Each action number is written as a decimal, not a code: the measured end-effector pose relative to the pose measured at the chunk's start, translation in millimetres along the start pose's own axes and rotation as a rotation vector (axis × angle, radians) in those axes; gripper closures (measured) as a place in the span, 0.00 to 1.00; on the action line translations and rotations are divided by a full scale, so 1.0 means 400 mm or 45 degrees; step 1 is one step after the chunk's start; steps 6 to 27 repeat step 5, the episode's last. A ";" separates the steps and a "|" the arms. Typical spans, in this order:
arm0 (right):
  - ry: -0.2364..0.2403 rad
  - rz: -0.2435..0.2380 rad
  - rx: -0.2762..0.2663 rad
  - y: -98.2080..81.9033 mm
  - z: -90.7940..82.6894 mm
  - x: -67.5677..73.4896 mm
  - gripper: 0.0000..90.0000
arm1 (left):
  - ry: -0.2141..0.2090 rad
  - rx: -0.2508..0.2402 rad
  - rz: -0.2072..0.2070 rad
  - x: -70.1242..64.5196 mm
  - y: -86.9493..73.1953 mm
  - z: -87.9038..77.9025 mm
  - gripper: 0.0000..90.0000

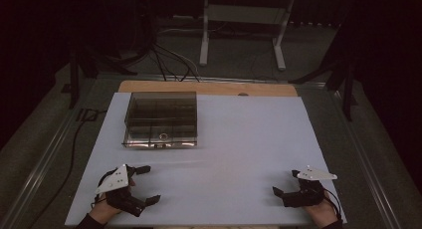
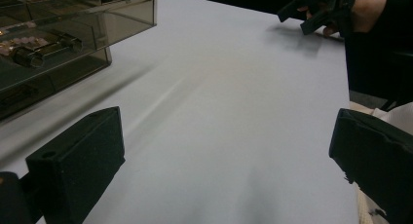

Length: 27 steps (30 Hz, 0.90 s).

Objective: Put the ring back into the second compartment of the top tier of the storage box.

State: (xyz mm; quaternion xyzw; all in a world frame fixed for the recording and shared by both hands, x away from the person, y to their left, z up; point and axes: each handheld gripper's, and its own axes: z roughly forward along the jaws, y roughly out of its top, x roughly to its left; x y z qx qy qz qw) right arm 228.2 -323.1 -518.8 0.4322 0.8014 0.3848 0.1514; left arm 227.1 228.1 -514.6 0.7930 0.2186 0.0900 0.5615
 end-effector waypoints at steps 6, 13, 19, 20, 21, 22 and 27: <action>0.002 0.007 0.000 -0.005 -0.004 -0.004 0.00 | 0.000 0.004 0.002 -0.001 0.000 0.001 0.01; 0.002 0.007 0.000 -0.005 -0.004 -0.004 0.00 | 0.000 0.004 0.002 -0.001 0.000 0.001 0.01; 0.002 0.007 0.000 -0.005 -0.004 -0.004 0.00 | 0.000 0.004 0.002 -0.001 0.000 0.001 0.01; 0.002 0.007 0.000 -0.005 -0.004 -0.004 0.00 | 0.000 0.004 0.002 -0.001 0.000 0.001 0.01; 0.002 0.007 0.000 -0.005 -0.004 -0.004 0.00 | 0.000 0.004 0.002 -0.001 0.000 0.001 0.01; 0.002 0.007 0.000 -0.005 -0.004 -0.004 0.00 | 0.000 0.004 0.002 -0.001 0.000 0.001 0.01; 0.002 0.007 0.000 -0.005 -0.004 -0.004 0.00 | 0.000 0.004 0.002 -0.001 0.000 0.001 0.01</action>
